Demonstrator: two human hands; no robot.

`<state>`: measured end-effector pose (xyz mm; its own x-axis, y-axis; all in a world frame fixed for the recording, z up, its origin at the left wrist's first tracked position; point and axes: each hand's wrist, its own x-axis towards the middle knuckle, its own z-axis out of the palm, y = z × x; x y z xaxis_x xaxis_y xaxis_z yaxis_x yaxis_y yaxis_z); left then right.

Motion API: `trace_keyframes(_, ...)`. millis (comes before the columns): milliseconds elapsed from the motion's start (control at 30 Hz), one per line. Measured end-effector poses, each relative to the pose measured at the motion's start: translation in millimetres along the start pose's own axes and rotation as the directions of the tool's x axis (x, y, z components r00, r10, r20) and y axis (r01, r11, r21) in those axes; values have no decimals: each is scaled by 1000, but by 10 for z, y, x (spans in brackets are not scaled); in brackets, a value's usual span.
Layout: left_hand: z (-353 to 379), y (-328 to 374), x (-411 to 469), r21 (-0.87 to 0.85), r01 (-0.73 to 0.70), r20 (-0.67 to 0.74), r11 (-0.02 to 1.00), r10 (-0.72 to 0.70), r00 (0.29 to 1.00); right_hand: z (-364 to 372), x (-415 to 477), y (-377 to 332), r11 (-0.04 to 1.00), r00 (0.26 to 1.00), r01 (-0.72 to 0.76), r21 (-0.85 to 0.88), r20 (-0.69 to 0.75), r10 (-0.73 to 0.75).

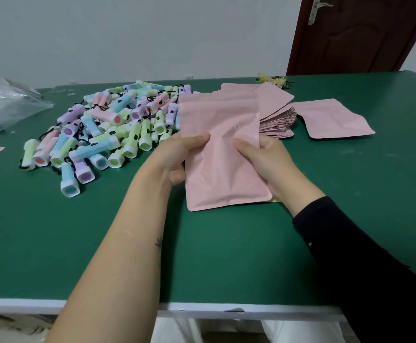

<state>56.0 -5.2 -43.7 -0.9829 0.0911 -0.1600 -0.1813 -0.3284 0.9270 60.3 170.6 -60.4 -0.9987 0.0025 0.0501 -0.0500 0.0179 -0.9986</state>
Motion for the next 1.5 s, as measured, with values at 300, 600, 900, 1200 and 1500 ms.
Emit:
trace_keyframes(300, 79, -49, -2, 104, -31, 28, 994, 28, 999, -25, 7, -26, 991, 997, -69, 116, 36, 65)
trace_keyframes(600, 159, -93, 18, 83, -113, -10, 990, 114, 993, -61, -13, -60, 998, 998, -26, 50, 56, 23)
trace_keyframes(900, 134, -69, 35, 91, -55, -128, 994, 67, 990, -96, 52, 8, 999, 993, -43, 9, 111, 41)
trace_keyframes(1200, 129, -31, 62, -31, -71, -241, 997, 61, 969, -112, 65, 40, 1000, 992, -28, 1, 125, 28)
trace_keyframes(1500, 75, 1, 77, -376, -36, -243, 926, -61, 968, -112, 69, 23, 945, 984, -121, 303, 165, 73)
